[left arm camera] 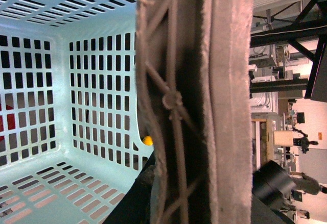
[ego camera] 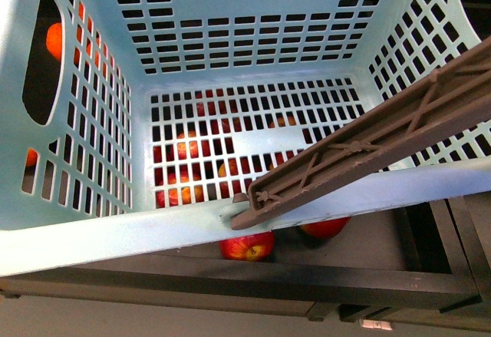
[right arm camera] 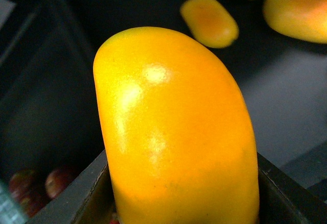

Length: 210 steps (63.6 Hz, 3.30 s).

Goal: Pick mango and avocado into basket

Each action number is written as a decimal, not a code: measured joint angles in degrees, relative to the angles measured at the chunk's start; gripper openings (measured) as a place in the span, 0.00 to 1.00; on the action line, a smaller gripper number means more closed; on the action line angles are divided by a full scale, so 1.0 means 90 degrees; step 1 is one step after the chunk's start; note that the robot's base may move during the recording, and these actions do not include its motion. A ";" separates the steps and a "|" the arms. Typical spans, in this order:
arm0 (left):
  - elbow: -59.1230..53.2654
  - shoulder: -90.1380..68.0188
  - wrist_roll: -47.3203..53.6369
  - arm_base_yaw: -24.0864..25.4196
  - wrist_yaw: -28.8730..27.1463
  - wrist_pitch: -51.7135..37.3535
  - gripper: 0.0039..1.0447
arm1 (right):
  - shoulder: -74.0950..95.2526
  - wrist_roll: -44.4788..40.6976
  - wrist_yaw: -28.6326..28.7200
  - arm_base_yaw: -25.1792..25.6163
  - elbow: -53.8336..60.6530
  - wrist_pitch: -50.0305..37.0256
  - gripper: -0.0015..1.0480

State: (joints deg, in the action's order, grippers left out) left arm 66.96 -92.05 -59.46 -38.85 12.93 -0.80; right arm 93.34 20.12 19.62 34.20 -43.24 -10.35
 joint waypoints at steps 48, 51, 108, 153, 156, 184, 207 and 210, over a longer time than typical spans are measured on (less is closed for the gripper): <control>0.0000 0.0000 -0.0002 0.0000 0.0000 0.0000 0.13 | -0.3759 0.0833 -0.0381 -0.3900 0.0532 0.0330 0.58; 0.0000 0.0000 0.0000 0.0000 0.0002 0.0000 0.13 | -0.3614 0.0831 -0.0527 -0.4124 0.0566 0.0243 0.58; -0.0002 -0.0022 0.0029 0.0002 -0.0056 0.0024 0.13 | -0.4170 0.0763 -0.1795 -0.4005 0.1246 0.0126 0.92; -0.0002 -0.0022 0.0019 -0.0010 -0.0022 0.0024 0.13 | -0.4600 -0.0721 -0.2336 -0.3842 0.2574 -0.2018 0.68; -0.0002 -0.0022 0.0012 -0.0010 -0.0022 0.0024 0.13 | -0.4741 -0.1236 -0.2210 -0.3832 0.2795 -0.2339 0.62; -0.0002 -0.0022 0.0017 -0.0010 -0.0029 0.0024 0.13 | -0.5972 -0.2181 -0.2183 -0.3820 0.3959 -0.2368 0.11; -0.0002 -0.0022 0.0015 -0.0010 -0.0012 0.0024 0.13 | -0.6006 -0.2193 -0.2183 -0.3820 0.3961 -0.2368 0.69; -0.0002 -0.0022 0.0015 -0.0010 -0.0015 0.0024 0.13 | -0.6006 -0.2193 -0.2183 -0.3818 0.3961 -0.2368 0.76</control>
State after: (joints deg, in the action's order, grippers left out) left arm 66.94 -92.25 -59.33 -38.94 12.80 -0.58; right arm 39.29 0.38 -0.03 -0.16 -7.60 -31.66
